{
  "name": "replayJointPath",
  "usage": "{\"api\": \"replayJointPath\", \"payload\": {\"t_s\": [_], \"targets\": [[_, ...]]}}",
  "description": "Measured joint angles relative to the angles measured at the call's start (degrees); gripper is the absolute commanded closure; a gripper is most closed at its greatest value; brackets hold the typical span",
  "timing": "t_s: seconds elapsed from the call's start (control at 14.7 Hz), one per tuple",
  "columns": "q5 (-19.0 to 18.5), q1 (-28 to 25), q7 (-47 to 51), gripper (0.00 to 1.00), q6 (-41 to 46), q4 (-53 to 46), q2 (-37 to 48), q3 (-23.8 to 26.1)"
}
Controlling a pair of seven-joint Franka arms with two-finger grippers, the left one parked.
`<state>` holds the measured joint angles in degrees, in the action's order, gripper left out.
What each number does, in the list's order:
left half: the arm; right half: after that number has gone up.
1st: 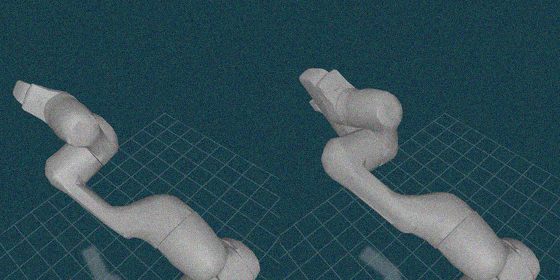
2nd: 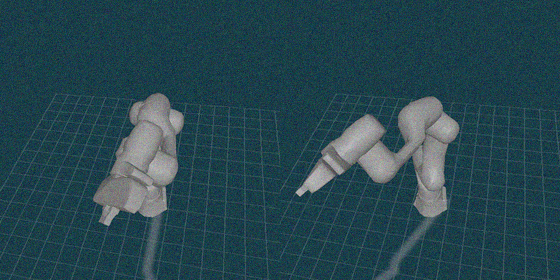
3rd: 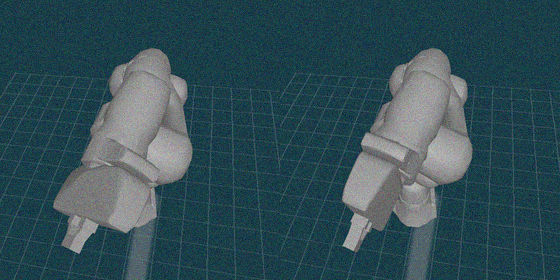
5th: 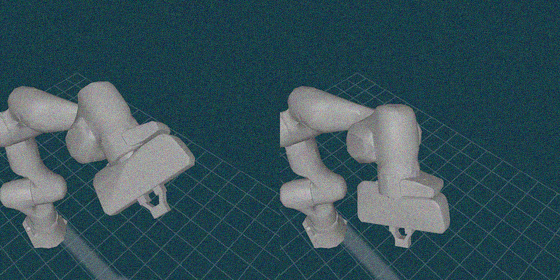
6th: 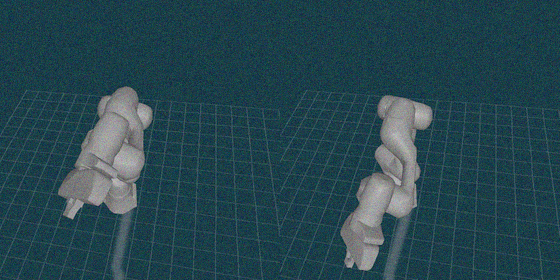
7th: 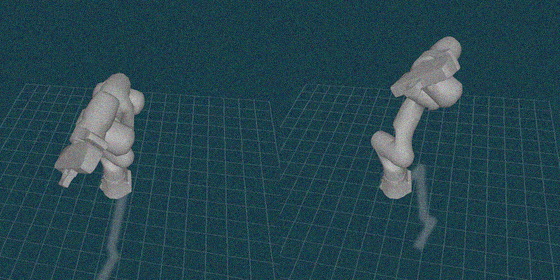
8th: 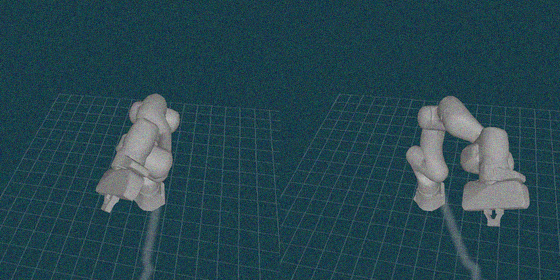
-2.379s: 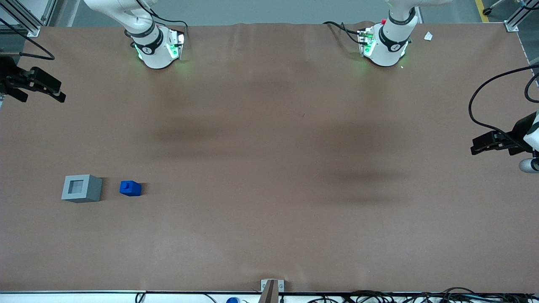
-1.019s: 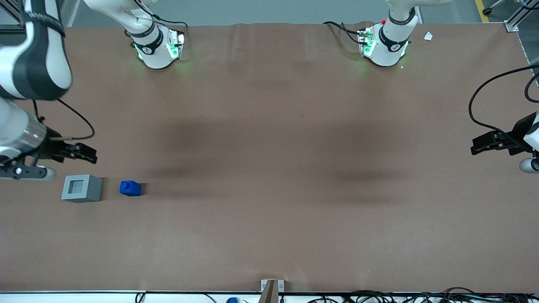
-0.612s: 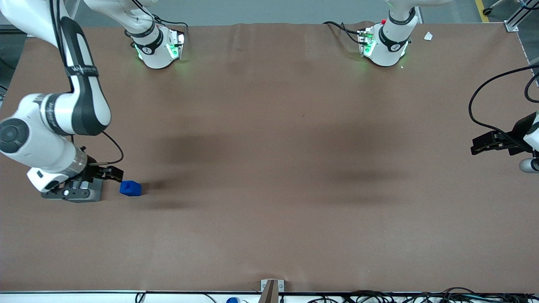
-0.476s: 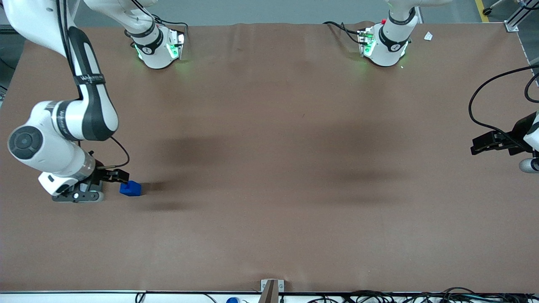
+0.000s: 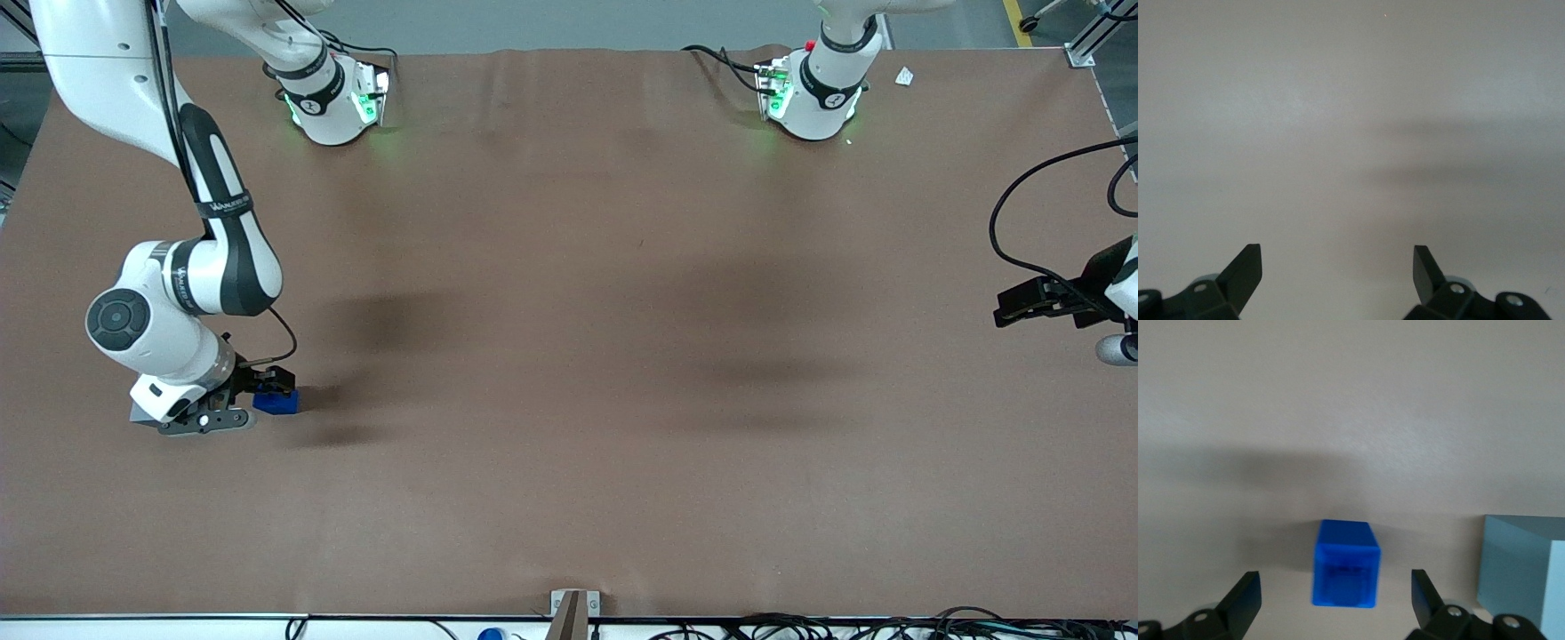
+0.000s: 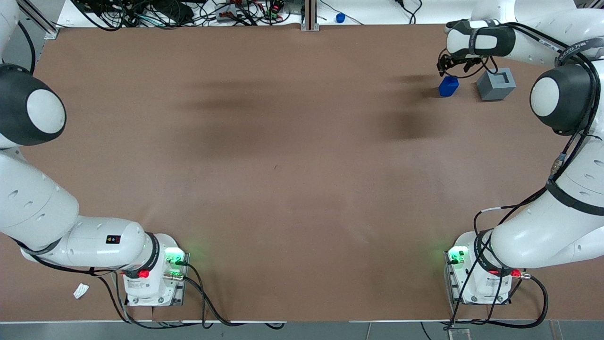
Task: Insert blue part into gray base with right arm
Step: 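Close the right gripper on the blue block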
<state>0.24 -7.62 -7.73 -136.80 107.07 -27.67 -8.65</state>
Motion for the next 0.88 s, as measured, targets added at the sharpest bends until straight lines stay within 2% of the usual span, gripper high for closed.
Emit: {"api": "replayJointPath", "payload": {"t_s": [0.88], "targets": [[0.1, 1.3, -1.1, 0.14, -2.2, 0.7, -1.9, 0.1]]}}
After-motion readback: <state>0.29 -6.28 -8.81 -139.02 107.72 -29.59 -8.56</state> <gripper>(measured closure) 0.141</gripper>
